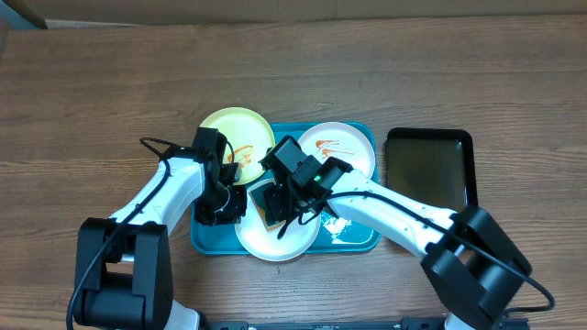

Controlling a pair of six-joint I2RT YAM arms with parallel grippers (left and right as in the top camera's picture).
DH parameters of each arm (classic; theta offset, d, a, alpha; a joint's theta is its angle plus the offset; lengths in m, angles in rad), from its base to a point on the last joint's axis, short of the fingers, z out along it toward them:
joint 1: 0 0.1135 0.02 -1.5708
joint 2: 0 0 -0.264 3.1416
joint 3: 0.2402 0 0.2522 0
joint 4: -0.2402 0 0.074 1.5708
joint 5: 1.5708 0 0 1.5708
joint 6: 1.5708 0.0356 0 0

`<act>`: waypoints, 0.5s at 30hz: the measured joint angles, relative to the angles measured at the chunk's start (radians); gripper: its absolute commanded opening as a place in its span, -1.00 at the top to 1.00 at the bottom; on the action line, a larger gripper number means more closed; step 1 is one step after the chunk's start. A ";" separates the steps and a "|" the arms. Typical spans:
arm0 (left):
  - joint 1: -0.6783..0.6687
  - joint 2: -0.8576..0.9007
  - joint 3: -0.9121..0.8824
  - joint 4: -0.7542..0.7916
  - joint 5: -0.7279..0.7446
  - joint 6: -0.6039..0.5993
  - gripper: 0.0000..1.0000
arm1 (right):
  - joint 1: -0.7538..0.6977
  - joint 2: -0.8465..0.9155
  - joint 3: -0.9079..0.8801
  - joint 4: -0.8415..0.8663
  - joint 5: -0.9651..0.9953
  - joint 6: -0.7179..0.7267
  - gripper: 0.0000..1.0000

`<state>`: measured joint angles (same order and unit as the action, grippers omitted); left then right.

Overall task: Clean dirty plates on tray and stack at the side
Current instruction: 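Carry the sponge over and lower it onto the front white plate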

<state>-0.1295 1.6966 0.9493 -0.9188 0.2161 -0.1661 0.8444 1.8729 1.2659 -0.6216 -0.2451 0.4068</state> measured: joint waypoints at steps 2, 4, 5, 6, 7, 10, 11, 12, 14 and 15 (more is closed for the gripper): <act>0.000 0.000 0.000 0.000 0.000 0.000 0.92 | 0.000 0.018 0.000 0.000 0.003 0.001 0.93; 0.000 0.000 0.000 0.000 0.000 0.000 0.92 | 0.001 0.032 0.000 0.001 0.007 -0.003 0.93; 0.000 0.000 0.000 0.000 0.000 0.000 0.92 | 0.001 0.039 0.000 0.002 0.007 -0.005 0.93; 0.000 0.000 0.000 0.000 0.000 0.000 0.92 | 0.002 0.046 0.000 0.003 0.008 -0.007 0.93; 0.000 0.000 0.000 0.000 0.000 0.000 0.92 | 0.002 0.051 0.000 0.006 0.008 -0.008 0.93; 0.000 0.000 0.000 0.001 -0.001 -0.004 0.92 | 0.006 0.070 0.006 0.016 0.006 -0.011 0.93; 0.000 0.000 0.000 0.001 -0.001 -0.008 0.92 | 0.008 0.076 0.010 0.016 0.008 -0.013 0.93; 0.000 0.000 0.000 0.002 -0.002 -0.012 0.92 | 0.010 0.079 0.011 0.017 0.011 -0.013 0.93; 0.000 0.000 0.000 0.002 -0.004 -0.015 0.92 | 0.013 0.082 0.015 0.013 0.028 -0.014 0.93; 0.000 0.000 0.000 0.002 -0.004 -0.016 0.92 | 0.015 0.082 0.018 0.000 0.043 -0.013 0.93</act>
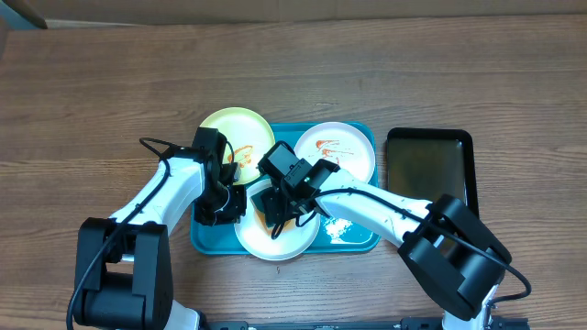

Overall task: Clean dirty plates on tray and stack at the side
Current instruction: 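Carry the sponge over and lower it onto the front white plate, then scrub the front white plate with the sponge while left gripper holds it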

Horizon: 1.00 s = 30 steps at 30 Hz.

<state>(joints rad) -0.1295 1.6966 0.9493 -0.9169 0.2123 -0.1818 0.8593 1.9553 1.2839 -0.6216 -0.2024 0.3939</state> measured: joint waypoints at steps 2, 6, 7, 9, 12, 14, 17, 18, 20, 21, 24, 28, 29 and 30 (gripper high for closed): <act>0.000 0.000 0.000 0.002 0.005 -0.002 0.92 | 0.004 0.000 0.014 -0.034 0.035 0.008 0.93; -0.004 0.000 0.000 0.005 0.019 -0.003 0.92 | 0.003 0.003 0.060 -0.150 0.152 0.032 0.93; -0.004 0.000 0.000 0.005 0.020 -0.003 0.92 | -0.002 0.004 0.070 -0.174 0.170 0.034 0.93; -0.004 0.000 0.000 0.005 0.020 -0.003 0.92 | -0.016 0.010 0.087 -0.214 0.208 0.039 0.93; -0.004 0.000 0.001 0.008 0.024 -0.003 0.92 | -0.034 0.019 0.103 -0.244 0.227 0.040 0.93; -0.004 0.000 0.002 0.008 0.025 -0.003 0.92 | -0.036 0.019 0.105 -0.248 0.220 0.036 0.93; -0.004 0.000 0.002 0.005 0.022 -0.003 0.92 | -0.033 0.019 0.106 -0.251 0.192 0.019 0.92; -0.004 0.000 0.002 0.005 0.022 -0.003 0.92 | -0.032 0.019 0.106 -0.249 0.188 0.014 0.92; -0.004 0.000 0.002 0.005 0.016 -0.003 0.92 | -0.026 0.019 0.106 -0.226 0.183 0.003 0.93; -0.003 0.000 0.002 0.004 0.012 -0.003 0.92 | -0.020 0.019 0.106 -0.206 0.183 -0.004 0.92; -0.003 0.000 0.002 0.005 0.007 -0.004 0.92 | 0.007 0.023 0.106 -0.118 0.177 -0.039 0.93; -0.003 0.000 0.002 0.004 0.007 -0.006 0.92 | 0.047 0.031 0.106 -0.066 0.172 -0.074 0.93; -0.003 0.000 0.002 0.004 0.007 -0.006 0.92 | 0.057 0.031 0.106 -0.064 0.173 -0.083 0.93; -0.003 0.000 0.002 0.003 0.008 -0.006 0.92 | 0.065 0.032 0.106 -0.066 0.173 -0.089 0.93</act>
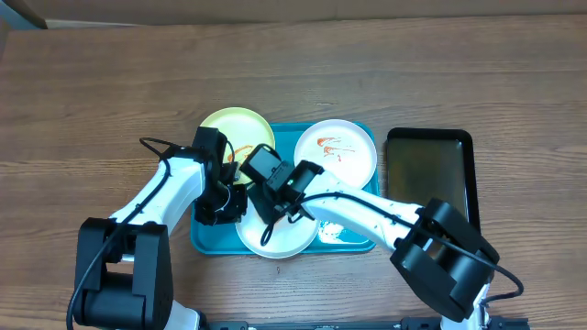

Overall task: Clean dirty plates on tray and stack at the side
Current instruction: 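Scrub the front white plate with the sponge while left gripper holds it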

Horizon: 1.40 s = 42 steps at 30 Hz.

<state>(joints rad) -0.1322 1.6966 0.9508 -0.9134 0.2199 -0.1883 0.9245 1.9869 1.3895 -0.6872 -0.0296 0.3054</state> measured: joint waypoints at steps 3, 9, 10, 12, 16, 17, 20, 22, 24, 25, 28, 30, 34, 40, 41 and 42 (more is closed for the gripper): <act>0.000 0.000 0.000 -0.006 0.000 0.000 0.92 | 0.012 0.000 0.000 -0.028 0.000 -0.010 0.93; -0.006 0.000 0.000 -0.006 0.009 0.000 0.92 | 0.019 0.000 0.017 -0.148 -0.001 -0.026 0.93; -0.006 0.000 0.000 -0.006 0.010 0.000 0.92 | 0.019 0.000 0.018 -0.163 0.000 -0.027 0.93; -0.006 0.000 0.000 -0.006 0.011 0.000 0.92 | 0.018 0.000 0.021 -0.192 0.006 -0.030 0.93; -0.006 0.000 0.000 -0.006 0.015 0.000 0.92 | 0.010 0.000 0.027 -0.230 0.031 -0.010 0.93; -0.006 0.000 0.000 -0.006 0.015 0.000 0.92 | 0.006 0.000 0.028 -0.240 0.039 -0.001 0.93; -0.006 0.000 0.000 -0.004 0.015 0.000 0.92 | -0.021 -0.002 0.028 -0.241 0.063 0.042 0.93; -0.006 0.000 0.000 0.000 0.015 0.000 0.92 | -0.053 -0.004 0.028 -0.224 0.073 0.069 0.93; -0.006 0.000 0.000 0.001 0.015 -0.001 0.92 | -0.080 -0.004 0.028 -0.209 0.078 0.084 0.93; -0.006 0.000 0.000 0.002 0.014 -0.002 0.92 | -0.091 -0.004 0.028 -0.203 0.078 0.087 0.93; -0.006 0.000 0.000 0.005 0.014 -0.008 0.92 | -0.110 -0.004 0.028 -0.188 0.066 0.095 0.93; -0.006 0.000 0.000 0.004 0.014 -0.015 0.92 | -0.110 -0.004 0.028 -0.167 0.034 0.097 0.93; -0.006 0.000 0.000 0.001 0.011 -0.016 0.92 | -0.092 -0.004 0.028 -0.105 -0.055 0.082 0.93; -0.006 0.000 0.000 -0.005 0.011 -0.020 0.92 | -0.019 -0.004 0.028 -0.070 -0.067 0.074 0.92; -0.006 0.000 0.000 -0.006 0.010 -0.020 0.92 | -0.010 -0.004 0.028 -0.072 -0.049 0.074 0.93; -0.006 0.000 0.000 -0.007 0.010 -0.022 0.92 | -0.002 -0.004 0.028 -0.076 -0.028 0.075 0.93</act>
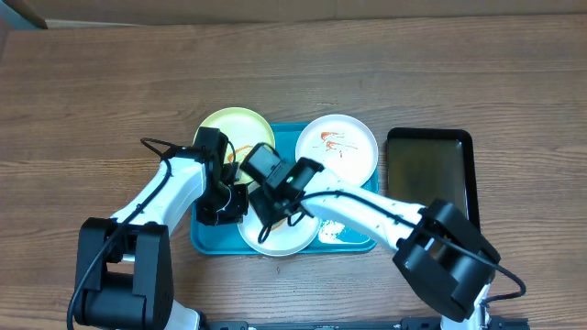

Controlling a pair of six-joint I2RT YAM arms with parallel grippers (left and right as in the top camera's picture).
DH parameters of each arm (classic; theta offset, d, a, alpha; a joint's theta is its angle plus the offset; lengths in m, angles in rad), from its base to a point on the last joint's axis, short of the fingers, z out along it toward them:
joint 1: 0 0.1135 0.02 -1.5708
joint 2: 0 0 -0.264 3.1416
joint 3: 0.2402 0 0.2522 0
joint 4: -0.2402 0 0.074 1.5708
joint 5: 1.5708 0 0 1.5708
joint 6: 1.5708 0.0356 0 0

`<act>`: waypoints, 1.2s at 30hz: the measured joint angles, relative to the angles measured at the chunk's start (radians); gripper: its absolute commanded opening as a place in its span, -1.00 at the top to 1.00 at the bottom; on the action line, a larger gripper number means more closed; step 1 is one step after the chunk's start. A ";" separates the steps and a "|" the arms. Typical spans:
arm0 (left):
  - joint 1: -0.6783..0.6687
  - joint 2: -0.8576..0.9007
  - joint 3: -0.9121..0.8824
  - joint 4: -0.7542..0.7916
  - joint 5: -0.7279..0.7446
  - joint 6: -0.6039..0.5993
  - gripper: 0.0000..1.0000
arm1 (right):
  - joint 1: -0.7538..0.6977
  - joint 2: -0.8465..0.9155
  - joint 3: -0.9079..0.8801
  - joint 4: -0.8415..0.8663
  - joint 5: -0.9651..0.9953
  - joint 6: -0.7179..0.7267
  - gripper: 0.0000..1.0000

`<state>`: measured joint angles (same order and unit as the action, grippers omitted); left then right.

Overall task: Clean dirty plates on tray and stack at the side
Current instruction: 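Scrub the front white plate with the sponge while left gripper holds it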

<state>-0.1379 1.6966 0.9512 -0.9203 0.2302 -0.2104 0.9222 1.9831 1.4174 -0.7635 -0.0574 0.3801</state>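
A teal tray (359, 242) holds three plates. The yellow plate (231, 127) at the back left has orange streaks. The white plate (337, 147) at the back right also has orange streaks and overhangs the tray's back edge. A white front plate (286, 240) lies under both grippers. My right gripper (261, 213) points down on the left part of that plate, shut on a brown sponge that is mostly hidden under it. My left gripper (227, 203) sits at the plate's left rim, its fingers hidden.
A black tray (429, 174) lies on the wooden table to the right of the teal tray. White smears (332, 229) mark the teal tray floor to the right of the front plate. My two arms cross closely over the tray's left half.
My right gripper is still over the left part of the front plate, barely shifted. The back right white plate sits slightly further right and back. My left arm has not moved.
My right gripper first held the brown sponge on the middle of the front white plate, with my left gripper at that plate's left rim. It then stood further left on the plate at each moment. The back right plate has ended up further back and right.
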 measured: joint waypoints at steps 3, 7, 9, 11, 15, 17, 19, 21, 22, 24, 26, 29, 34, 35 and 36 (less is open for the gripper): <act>0.000 0.000 0.000 -0.002 0.000 0.000 0.92 | 0.002 0.000 0.000 -0.007 0.076 -0.004 0.93; 0.000 0.000 0.000 -0.003 0.000 0.000 0.92 | -0.007 0.000 0.000 -0.005 0.159 -0.082 0.92; 0.000 0.000 0.000 -0.003 0.000 -0.001 0.92 | -0.010 0.000 0.000 -0.001 0.177 -0.149 0.92; 0.000 0.000 0.000 -0.003 0.000 -0.001 0.92 | -0.011 0.000 0.000 0.002 0.175 -0.216 0.92; 0.000 0.000 0.000 -0.003 0.000 -0.001 0.92 | -0.011 0.000 0.000 0.006 0.130 -0.304 0.92; 0.000 0.000 0.000 -0.004 0.000 0.000 0.92 | -0.010 0.000 0.000 0.010 0.106 -0.332 0.92; 0.000 0.000 0.000 -0.004 0.000 0.000 0.92 | -0.010 0.000 0.000 0.012 0.095 -0.341 0.92; 0.000 0.000 0.000 -0.004 0.000 0.000 0.92 | -0.010 0.002 0.000 0.012 0.089 -0.349 0.92; 0.000 0.000 0.000 -0.004 0.000 -0.001 0.92 | -0.010 0.005 0.000 0.012 0.087 -0.351 0.92; 0.000 0.000 0.000 -0.004 0.000 0.000 0.92 | -0.010 0.012 0.000 0.012 0.087 -0.355 0.93; 0.000 0.000 0.000 -0.004 0.000 -0.001 0.92 | -0.010 0.014 0.000 0.010 0.085 -0.354 0.93; 0.000 0.000 0.000 -0.004 0.000 -0.001 0.92 | -0.010 0.014 0.000 -0.002 0.055 -0.354 0.92; 0.000 0.000 0.000 -0.005 0.000 -0.001 0.92 | -0.010 0.014 0.001 -0.051 -0.032 -0.354 0.92; 0.000 0.000 0.000 -0.005 0.000 0.000 0.91 | -0.010 0.014 0.002 -0.062 -0.043 -0.354 0.93; 0.000 0.000 0.000 -0.006 0.000 -0.001 0.92 | -0.010 0.014 0.002 -0.072 -0.053 -0.354 0.92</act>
<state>-0.1375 1.6966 0.9512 -0.9260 0.2306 -0.2111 0.9123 1.9968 1.4193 -0.8352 -0.1108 0.0265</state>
